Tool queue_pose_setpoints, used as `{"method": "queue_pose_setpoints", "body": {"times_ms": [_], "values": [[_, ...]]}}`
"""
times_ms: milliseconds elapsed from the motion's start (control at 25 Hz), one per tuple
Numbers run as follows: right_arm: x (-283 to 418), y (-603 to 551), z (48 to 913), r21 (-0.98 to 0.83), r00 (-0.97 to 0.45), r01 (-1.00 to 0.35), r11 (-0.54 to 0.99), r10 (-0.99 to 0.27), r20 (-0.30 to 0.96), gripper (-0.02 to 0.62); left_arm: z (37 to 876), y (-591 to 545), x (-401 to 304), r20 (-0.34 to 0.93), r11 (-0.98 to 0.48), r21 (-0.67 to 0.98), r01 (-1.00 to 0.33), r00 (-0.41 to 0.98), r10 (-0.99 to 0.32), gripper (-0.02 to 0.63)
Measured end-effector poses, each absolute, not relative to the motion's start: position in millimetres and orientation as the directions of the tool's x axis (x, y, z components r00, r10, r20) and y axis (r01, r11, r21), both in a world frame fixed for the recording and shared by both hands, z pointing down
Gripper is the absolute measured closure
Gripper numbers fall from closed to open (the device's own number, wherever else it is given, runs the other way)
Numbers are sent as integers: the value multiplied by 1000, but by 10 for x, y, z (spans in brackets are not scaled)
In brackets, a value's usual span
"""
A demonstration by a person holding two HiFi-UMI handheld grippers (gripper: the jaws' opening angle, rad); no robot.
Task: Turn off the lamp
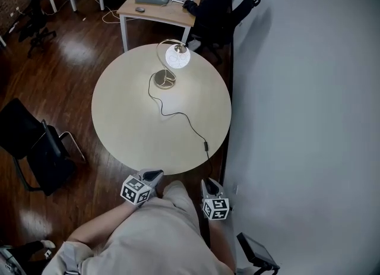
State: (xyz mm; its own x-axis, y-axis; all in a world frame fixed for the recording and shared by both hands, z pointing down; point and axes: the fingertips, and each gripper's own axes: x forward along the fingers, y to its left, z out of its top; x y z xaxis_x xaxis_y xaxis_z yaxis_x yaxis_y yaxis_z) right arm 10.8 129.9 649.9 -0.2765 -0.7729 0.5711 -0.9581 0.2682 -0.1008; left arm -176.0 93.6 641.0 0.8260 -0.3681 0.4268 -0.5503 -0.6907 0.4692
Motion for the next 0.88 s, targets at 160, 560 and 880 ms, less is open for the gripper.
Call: {"method": "queue_pose_setpoints", "body": {"times_ms": [160, 560, 880], "values": [[184, 1160, 6508, -105, -280, -957, 269, -773, 570, 528, 6411, 911, -1817, 442, -676, 465, -572, 811, -383, 604], [473, 549, 6710, -142, -351, -931, 336, -723, 595, 526, 6396, 506, -1636, 493, -603, 451, -658, 747, -446, 604], [790, 37, 6901, -162, -386, -914, 371, -678, 626, 526, 6262, 147, -1222, 523, -599, 417, -683, 720, -457, 604]]}}
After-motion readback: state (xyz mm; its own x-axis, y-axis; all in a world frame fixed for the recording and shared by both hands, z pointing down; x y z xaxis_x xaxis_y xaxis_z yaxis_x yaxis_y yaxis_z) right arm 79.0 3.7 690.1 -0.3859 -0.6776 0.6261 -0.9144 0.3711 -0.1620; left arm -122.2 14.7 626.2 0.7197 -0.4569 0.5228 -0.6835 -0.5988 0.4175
